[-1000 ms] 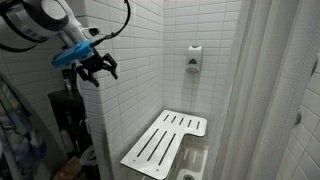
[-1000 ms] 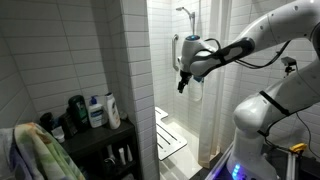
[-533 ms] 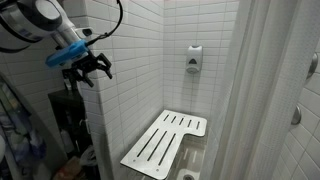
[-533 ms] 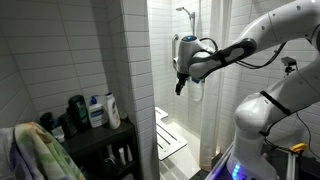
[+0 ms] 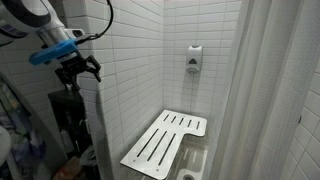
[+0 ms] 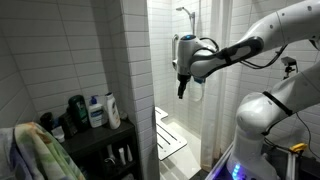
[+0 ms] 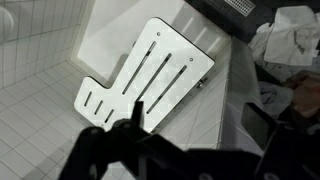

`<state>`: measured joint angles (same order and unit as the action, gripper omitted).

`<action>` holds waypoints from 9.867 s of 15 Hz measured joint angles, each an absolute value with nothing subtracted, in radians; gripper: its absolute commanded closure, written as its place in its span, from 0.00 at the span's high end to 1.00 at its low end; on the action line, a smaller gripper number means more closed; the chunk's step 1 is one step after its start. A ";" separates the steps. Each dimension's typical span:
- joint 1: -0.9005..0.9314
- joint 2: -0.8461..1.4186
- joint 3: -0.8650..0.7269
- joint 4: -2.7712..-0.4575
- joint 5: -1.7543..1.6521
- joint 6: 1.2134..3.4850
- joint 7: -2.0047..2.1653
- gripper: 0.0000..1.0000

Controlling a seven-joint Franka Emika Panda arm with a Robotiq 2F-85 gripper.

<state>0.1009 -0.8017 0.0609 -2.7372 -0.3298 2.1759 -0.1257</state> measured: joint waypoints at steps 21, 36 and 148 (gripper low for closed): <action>0.518 -0.854 0.169 -2.750 -0.229 2.039 -0.384 1.00; 0.694 -0.614 0.120 -2.575 -0.110 2.283 -0.810 1.00; 0.313 -1.333 -0.163 -2.705 -0.235 1.859 -0.539 0.02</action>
<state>0.3135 -1.3328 -0.1630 -2.7053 -0.2346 1.8586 -0.5391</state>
